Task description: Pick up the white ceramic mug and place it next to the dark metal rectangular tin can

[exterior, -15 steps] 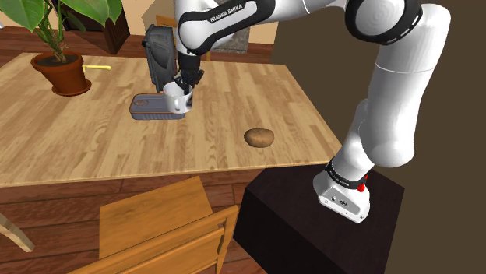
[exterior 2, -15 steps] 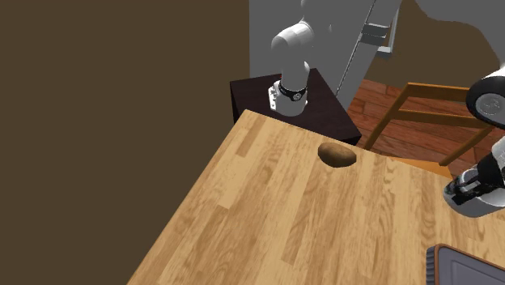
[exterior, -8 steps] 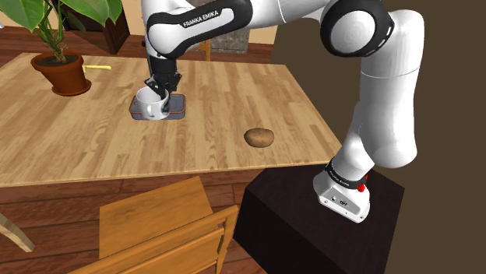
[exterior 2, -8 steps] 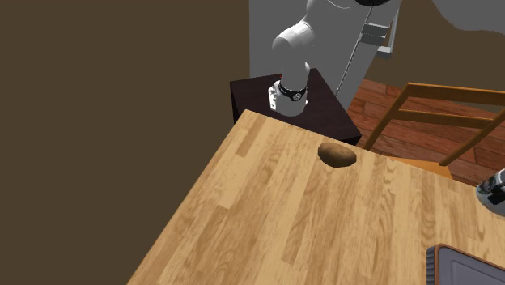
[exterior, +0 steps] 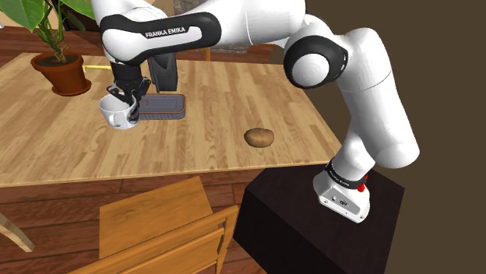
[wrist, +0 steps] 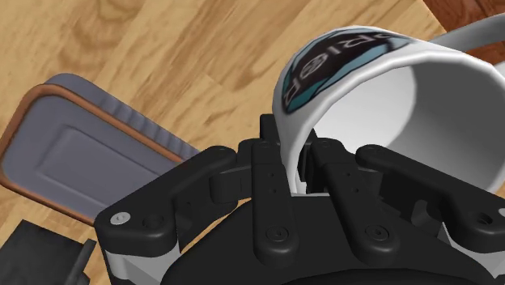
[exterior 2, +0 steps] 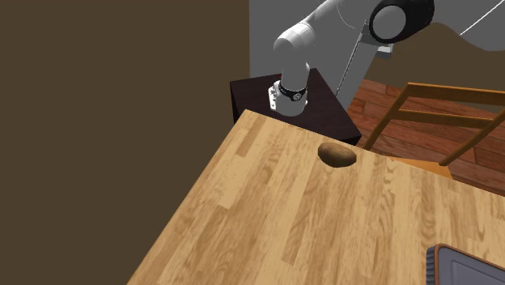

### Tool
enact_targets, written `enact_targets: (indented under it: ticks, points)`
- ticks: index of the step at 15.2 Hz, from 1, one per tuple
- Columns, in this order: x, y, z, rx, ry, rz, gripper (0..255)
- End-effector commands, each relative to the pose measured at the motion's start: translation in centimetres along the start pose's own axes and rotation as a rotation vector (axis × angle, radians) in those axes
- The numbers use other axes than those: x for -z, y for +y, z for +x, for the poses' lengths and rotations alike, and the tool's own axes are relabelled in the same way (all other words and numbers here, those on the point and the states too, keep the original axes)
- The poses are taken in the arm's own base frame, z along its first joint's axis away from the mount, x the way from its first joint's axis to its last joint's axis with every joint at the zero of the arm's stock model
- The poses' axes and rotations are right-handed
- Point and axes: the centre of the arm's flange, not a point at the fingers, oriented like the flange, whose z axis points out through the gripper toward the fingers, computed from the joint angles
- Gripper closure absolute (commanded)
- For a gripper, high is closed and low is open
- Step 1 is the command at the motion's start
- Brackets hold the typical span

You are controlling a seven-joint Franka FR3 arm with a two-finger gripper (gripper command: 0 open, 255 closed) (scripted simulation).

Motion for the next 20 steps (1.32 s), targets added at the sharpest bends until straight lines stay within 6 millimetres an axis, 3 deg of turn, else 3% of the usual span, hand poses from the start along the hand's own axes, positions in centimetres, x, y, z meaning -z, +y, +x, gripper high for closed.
enact_targets:
  ticks: [1,2,20]
  points:
    - [-0.3,-2.6,0.7,-0.001,0.0,0.0,255]
    - [-0.4,-3.8,1.0,-0.001,0.0,0.0,255]
    - [-9.8,-3.3,0.2,-0.001,0.0,0.0,255]
